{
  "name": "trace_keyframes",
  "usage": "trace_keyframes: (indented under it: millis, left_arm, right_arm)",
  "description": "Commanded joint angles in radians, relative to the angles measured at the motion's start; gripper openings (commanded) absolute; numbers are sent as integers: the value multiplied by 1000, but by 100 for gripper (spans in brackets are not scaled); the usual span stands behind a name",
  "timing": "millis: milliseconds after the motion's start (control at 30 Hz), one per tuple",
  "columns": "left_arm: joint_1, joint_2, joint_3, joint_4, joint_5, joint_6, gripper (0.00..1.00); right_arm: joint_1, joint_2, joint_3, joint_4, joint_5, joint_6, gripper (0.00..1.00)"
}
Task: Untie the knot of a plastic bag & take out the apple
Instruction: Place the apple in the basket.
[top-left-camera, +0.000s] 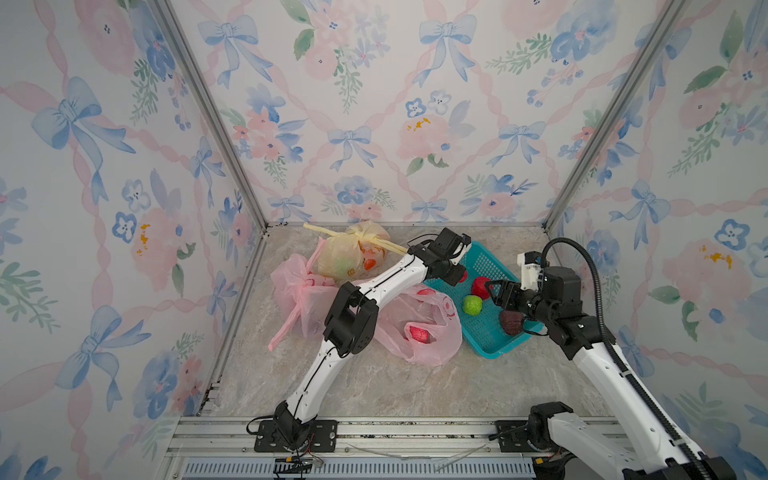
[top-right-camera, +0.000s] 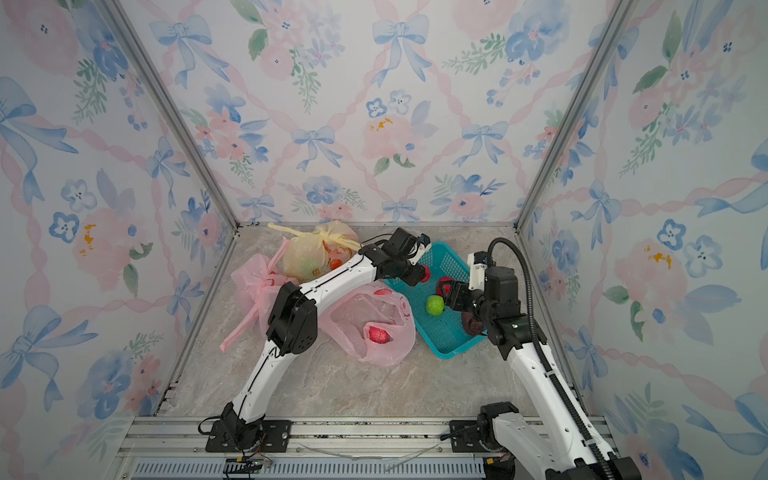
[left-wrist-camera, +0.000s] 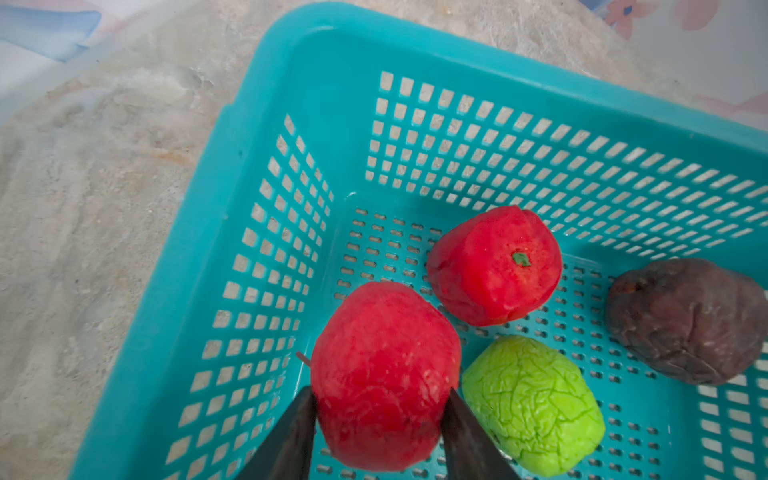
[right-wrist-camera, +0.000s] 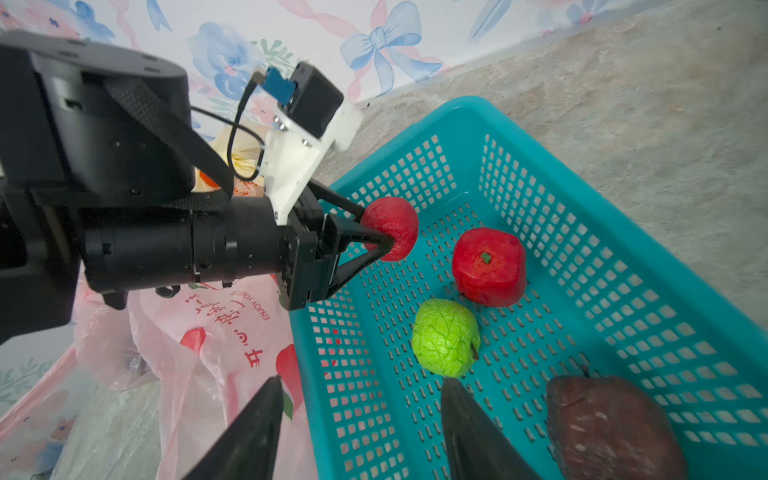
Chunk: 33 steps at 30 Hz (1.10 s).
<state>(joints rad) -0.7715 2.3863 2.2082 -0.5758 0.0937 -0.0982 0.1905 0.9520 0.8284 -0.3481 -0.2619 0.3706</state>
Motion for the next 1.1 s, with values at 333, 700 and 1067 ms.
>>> trace_keyframes:
  millis: [333, 700, 1067]
  left_arm:
    - [41, -38, 71, 2, 96, -32, 71]
    - [65, -64, 44, -5, 242, 27, 63]
    - [57, -104, -58, -6, 296, 34, 62]
  right_arm:
    - [110, -5, 80, -74, 5, -111, 64]
    - [118, 35, 76, -68, 118, -102, 66]
    - [-1, 264, 97, 130, 208, -67, 65]
